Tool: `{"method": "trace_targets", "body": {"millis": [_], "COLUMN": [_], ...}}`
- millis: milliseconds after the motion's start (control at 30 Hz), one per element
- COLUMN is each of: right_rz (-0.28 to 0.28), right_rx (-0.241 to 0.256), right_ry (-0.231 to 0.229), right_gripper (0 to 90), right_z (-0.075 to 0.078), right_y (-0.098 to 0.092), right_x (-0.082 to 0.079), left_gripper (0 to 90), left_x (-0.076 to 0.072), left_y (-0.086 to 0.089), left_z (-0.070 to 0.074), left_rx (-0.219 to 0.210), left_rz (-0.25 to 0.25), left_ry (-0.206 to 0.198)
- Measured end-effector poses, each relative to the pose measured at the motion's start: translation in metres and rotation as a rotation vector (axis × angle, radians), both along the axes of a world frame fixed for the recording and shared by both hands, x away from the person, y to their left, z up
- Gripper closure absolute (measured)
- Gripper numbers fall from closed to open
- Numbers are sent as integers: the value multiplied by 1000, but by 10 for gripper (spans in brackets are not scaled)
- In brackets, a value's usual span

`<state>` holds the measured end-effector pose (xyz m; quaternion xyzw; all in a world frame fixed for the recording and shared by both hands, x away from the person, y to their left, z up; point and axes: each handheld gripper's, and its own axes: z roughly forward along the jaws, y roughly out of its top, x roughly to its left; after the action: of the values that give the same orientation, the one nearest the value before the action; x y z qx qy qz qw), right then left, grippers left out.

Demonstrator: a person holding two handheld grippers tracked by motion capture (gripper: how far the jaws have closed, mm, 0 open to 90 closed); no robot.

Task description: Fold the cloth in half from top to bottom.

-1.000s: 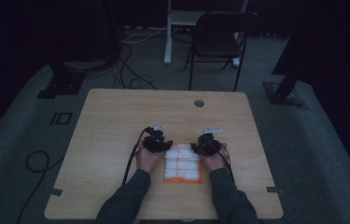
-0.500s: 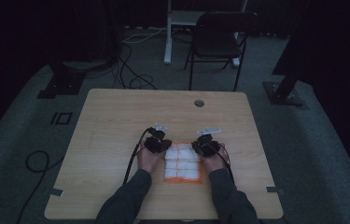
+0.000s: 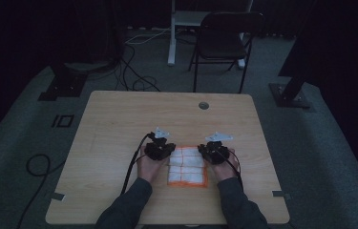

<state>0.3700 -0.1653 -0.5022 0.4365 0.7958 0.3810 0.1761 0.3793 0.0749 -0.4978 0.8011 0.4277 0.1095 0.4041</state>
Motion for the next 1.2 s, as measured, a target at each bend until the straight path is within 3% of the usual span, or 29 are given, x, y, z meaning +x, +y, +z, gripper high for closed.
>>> {"method": "trace_targets", "body": {"millis": [200,233,433,733,1000,1033,1200], "right_rz": [18,22,53,85,24,17,-12], "right_rx": [9,7,21,92,130,133,88], "right_ry": [-1,-1,1,-36,-81,-79,-51], "right_gripper": [821,820,800,734,689,689,698], "right_z": [-3,-3,-7,8,15,15,9], "right_y": [-2,-2,-6,-18,-26,-26,-21], "right_x": [-15,-18,-43,-64,-50,-47,-24], "left_gripper": [845,845,815,773,762,762,735], "left_x": [-18,-27,-48,-70,-68,-66,-52], "left_y": [3,4,10,24,26,27,29], "left_z": [0,-2,-5,3,2,4,10], "left_rx": [-5,-10,-26,-44,-45,-46,-54], "left_rz": [-18,-28,-46,-58,-44,-33,13], "left_ry": [-15,-16,-17,-25,-22,-36,-65]}}
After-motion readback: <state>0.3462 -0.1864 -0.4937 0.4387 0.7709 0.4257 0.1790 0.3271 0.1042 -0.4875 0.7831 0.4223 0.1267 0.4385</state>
